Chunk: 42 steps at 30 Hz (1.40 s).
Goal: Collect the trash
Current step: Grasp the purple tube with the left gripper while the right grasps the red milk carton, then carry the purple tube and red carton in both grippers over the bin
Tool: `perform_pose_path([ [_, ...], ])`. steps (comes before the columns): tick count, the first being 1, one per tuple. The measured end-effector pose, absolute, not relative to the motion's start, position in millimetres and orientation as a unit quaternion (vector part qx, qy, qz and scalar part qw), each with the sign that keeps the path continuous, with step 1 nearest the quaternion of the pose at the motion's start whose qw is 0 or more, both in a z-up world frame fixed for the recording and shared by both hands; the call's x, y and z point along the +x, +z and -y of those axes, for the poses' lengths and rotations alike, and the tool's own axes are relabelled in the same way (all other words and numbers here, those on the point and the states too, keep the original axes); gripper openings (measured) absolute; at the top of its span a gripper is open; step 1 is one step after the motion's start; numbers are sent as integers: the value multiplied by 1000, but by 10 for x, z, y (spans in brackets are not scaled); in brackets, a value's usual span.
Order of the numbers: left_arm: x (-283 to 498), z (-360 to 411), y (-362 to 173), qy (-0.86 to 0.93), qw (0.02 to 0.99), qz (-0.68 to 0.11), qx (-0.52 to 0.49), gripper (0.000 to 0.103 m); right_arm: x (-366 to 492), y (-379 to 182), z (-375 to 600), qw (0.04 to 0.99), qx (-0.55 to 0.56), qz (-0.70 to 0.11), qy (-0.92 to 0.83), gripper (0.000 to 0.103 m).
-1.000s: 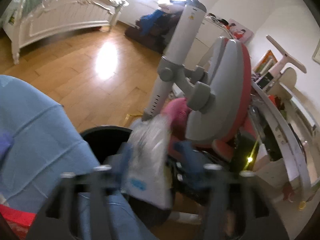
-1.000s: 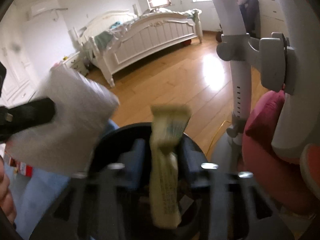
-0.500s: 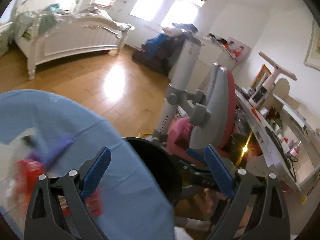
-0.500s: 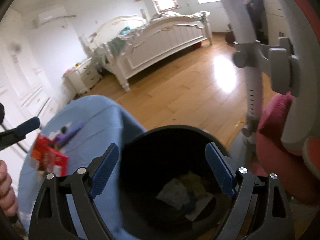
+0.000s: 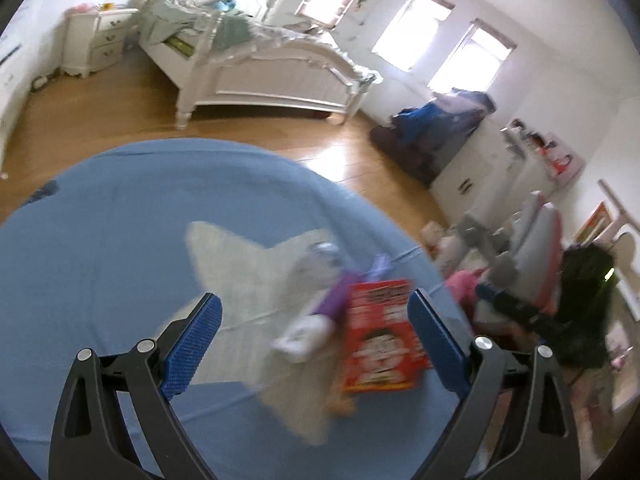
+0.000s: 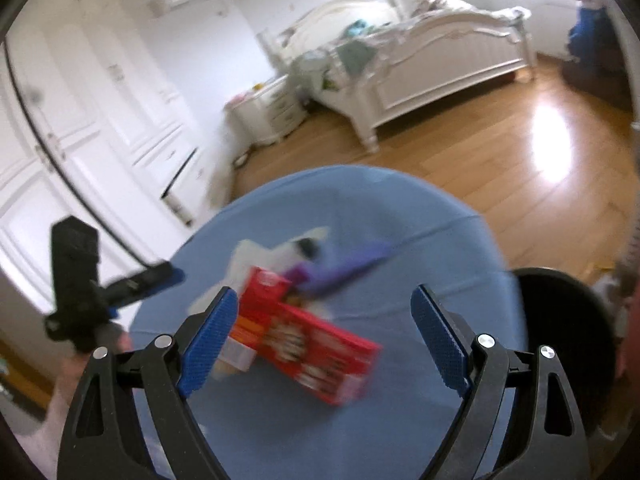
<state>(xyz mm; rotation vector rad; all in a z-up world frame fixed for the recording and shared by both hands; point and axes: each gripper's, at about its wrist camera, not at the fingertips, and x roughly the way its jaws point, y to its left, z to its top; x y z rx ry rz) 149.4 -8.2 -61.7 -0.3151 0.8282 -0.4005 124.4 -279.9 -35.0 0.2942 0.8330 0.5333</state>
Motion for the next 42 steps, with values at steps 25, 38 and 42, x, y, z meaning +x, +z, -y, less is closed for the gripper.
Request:
perform_pose_path([
  [25, 1729, 942, -935, -245, 865, -425, 107, 71, 985, 59, 2937, 899, 169, -333, 230, 32],
  [38, 1674, 845, -905, -239, 875, -420, 27, 24, 656, -245, 3605, 904, 197, -326, 192, 32],
  [42, 1497, 877, -656, -264, 877, -401, -14, 24, 536, -251, 3710, 914, 191, -313, 176, 32],
])
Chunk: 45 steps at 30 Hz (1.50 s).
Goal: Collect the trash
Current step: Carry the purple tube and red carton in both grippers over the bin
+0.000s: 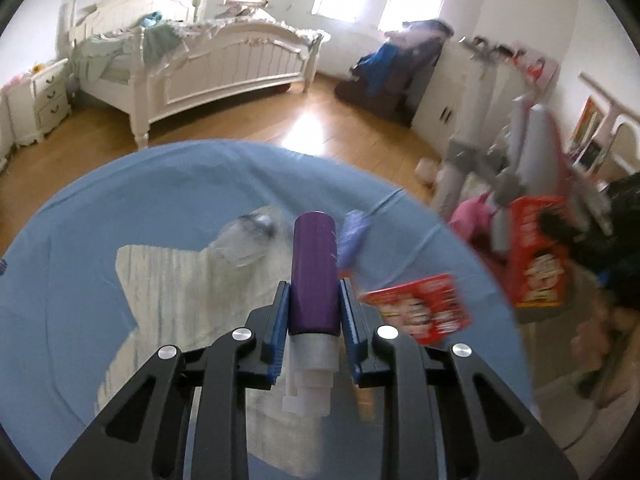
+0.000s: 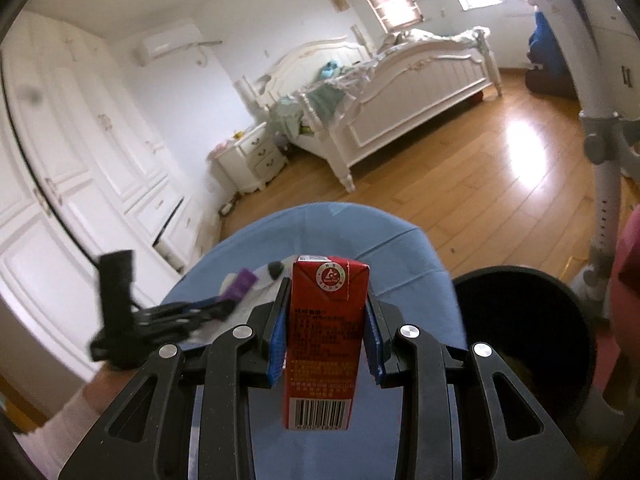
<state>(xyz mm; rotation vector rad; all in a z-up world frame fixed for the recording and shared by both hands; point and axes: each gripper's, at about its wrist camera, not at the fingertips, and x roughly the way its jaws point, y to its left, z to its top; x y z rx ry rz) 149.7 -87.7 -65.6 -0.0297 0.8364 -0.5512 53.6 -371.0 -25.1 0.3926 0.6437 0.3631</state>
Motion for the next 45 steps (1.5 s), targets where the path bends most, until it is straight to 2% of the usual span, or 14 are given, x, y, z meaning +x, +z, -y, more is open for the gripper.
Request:
perform_pose_path([
  [4, 1319, 1117, -406, -306, 869, -386, -36, 25, 410, -240, 3807, 928, 173, -295, 150, 32],
  [11, 1164, 1755, -280, -363, 850, -378, -53, 25, 246, -266, 4095, 950, 121, -277, 84, 32],
  [23, 1255, 2733, -666, -410, 801, -425, -96, 25, 319, -703, 4634, 946, 82, -312, 21, 32],
  [45, 1537, 3255, -1031, -409, 774, -477, -83, 25, 613, -1228, 4987, 930, 127, -344, 39, 33],
])
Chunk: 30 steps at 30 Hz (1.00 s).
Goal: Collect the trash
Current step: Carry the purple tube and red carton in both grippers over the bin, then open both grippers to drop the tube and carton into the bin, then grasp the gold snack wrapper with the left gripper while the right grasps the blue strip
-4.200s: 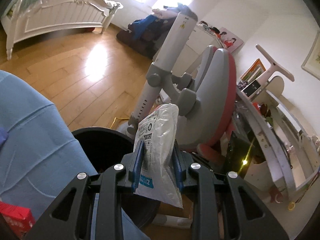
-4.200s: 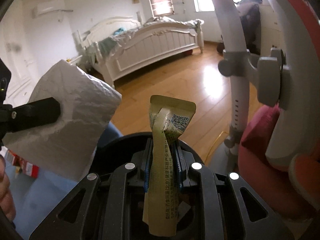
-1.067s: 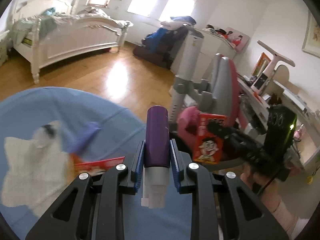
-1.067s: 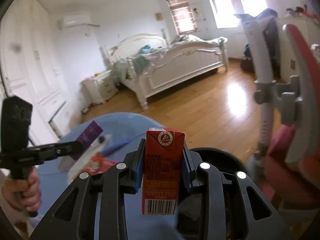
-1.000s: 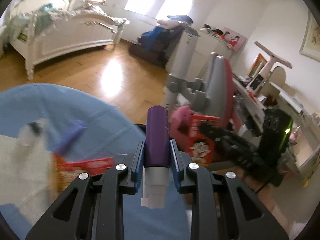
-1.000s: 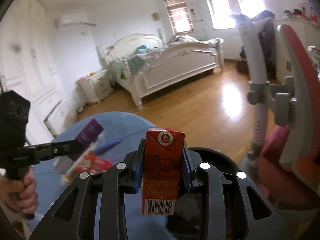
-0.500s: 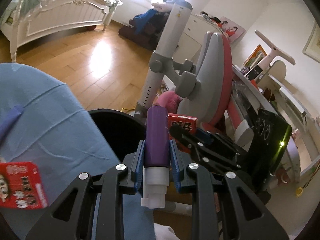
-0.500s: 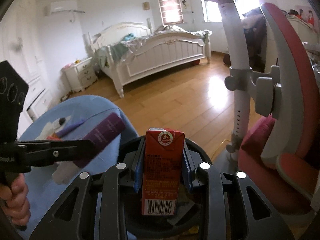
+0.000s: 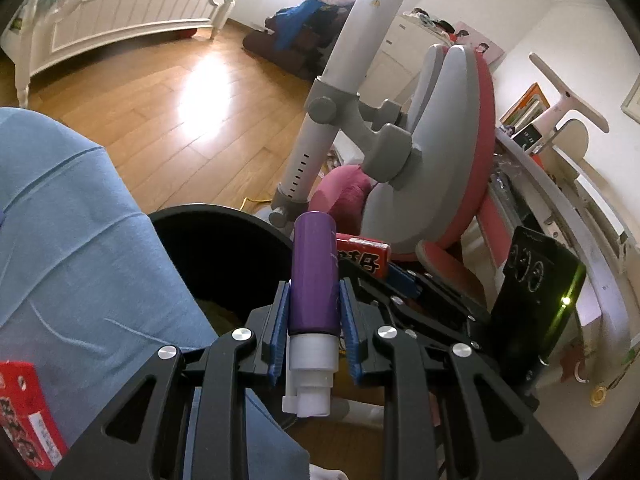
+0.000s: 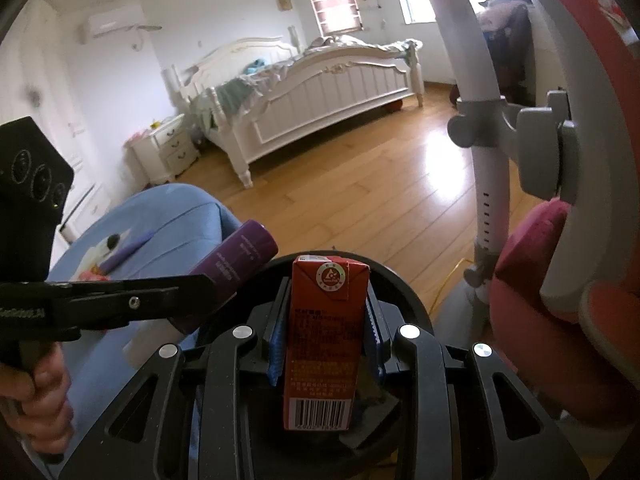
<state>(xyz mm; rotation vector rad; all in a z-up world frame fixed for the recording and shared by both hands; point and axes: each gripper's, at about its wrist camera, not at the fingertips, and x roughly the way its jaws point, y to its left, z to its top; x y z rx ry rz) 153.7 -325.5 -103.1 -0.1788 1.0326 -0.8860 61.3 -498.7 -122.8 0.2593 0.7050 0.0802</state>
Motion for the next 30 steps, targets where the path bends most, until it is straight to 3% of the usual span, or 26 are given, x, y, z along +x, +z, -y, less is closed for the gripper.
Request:
perform_pose_path([
  [15, 1633, 3369, -1214, -393, 768, -499, -81, 26, 784, -1351, 5061, 920, 142, -362, 43, 33],
  [17, 1626, 3353, -1194, -381, 776, -498, -72, 28, 804, -1355, 5068, 919, 141, -367, 44, 37],
  [18, 1620, 3339, -1176, -378, 778, -498, -69, 34, 808, -1344, 5064, 918, 142, -367, 44, 46],
  [21, 1552, 3219, -1051, -363, 795, -481, -68, 77, 734, -1280, 5071, 923, 149, -352, 42, 74],
  [30, 1290, 2588, -636, -350, 831, -424, -81, 81, 689, -1131, 4882, 919, 158, -355, 61, 74],
])
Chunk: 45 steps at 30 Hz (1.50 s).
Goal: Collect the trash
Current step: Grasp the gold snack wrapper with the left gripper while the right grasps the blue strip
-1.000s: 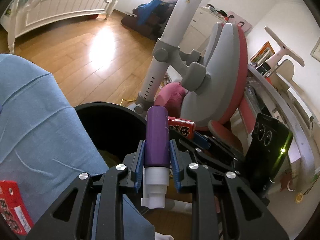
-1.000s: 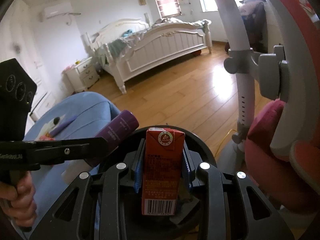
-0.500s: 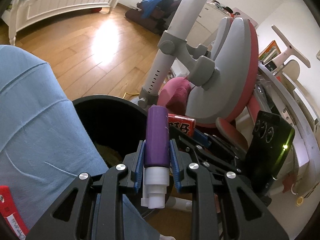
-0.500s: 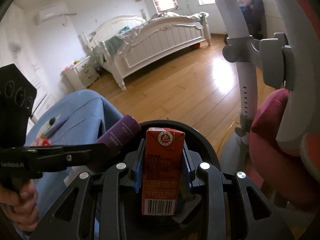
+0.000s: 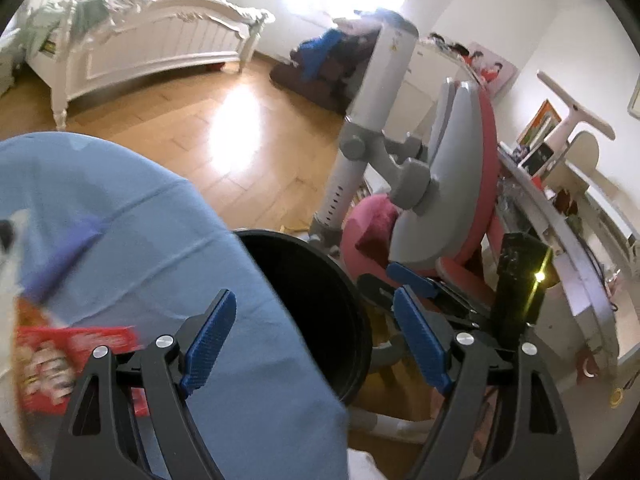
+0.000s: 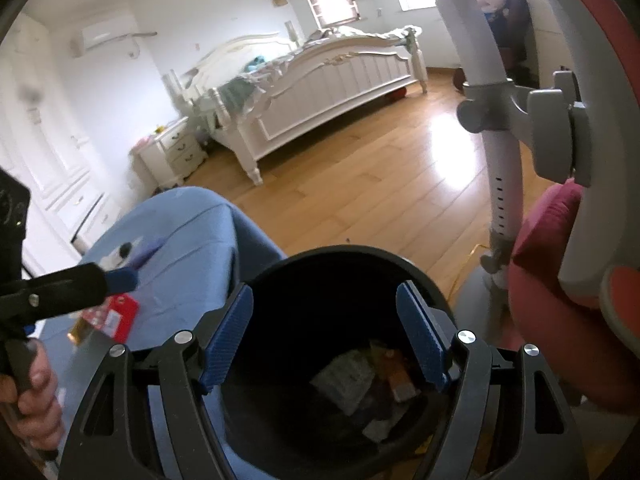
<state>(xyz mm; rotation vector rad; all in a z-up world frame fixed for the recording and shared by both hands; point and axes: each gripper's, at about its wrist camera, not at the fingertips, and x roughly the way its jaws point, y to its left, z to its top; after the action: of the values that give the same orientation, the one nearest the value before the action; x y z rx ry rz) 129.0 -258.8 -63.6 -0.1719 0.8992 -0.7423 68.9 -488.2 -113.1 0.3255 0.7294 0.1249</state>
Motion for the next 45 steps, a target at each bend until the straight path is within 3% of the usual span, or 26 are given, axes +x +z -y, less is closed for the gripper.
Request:
perform_pose_path([
  [13, 1279, 1056, -662, -222, 880, -413, -75, 79, 1034, -680, 4013, 883, 175, -402, 166, 73],
  [20, 1302, 1056, -882, -242, 867, -434, 28, 58, 1585, -677, 3254, 819, 190, -491, 228, 66],
  [23, 1392, 1051, -994, -245, 859, -448, 47, 42, 1823, -768, 2939, 802, 169, -527, 225, 62],
  [29, 1496, 962, -1062, -256, 858, -444, 39, 35, 2241, -978, 2601, 788, 138, -572, 181, 62],
  [31, 1535, 965, -1074, -253, 860, -441, 40, 25, 2348, -955, 2484, 794, 115, -573, 168, 62],
  [32, 1567, 943, -1079, -249, 862, -439, 38, 16, 2366, -948, 2433, 795, 103, -575, 164, 59],
  [34, 1586, 910, -1085, -248, 864, -438, 25, 8, 2393, -926, 2281, 801, 55, -577, 151, 50],
  [36, 1587, 813, -1088, -247, 864, -438, 3, 8, 2382, -929, 2152, 806, 6, -574, 142, 34],
  [37, 1580, 789, -1081, -243, 866, -437, 0, 8, 2366, -930, 2111, 807, -8, -572, 142, 32],
  [41, 1516, 650, -1042, -237, 871, -430, -13, 8, 2272, -924, 2062, 807, 7, -564, 177, 9],
  [45, 1408, 539, -936, -237, 877, -417, -26, 8, 2060, -744, 2107, 822, 39, -529, 207, 8],
])
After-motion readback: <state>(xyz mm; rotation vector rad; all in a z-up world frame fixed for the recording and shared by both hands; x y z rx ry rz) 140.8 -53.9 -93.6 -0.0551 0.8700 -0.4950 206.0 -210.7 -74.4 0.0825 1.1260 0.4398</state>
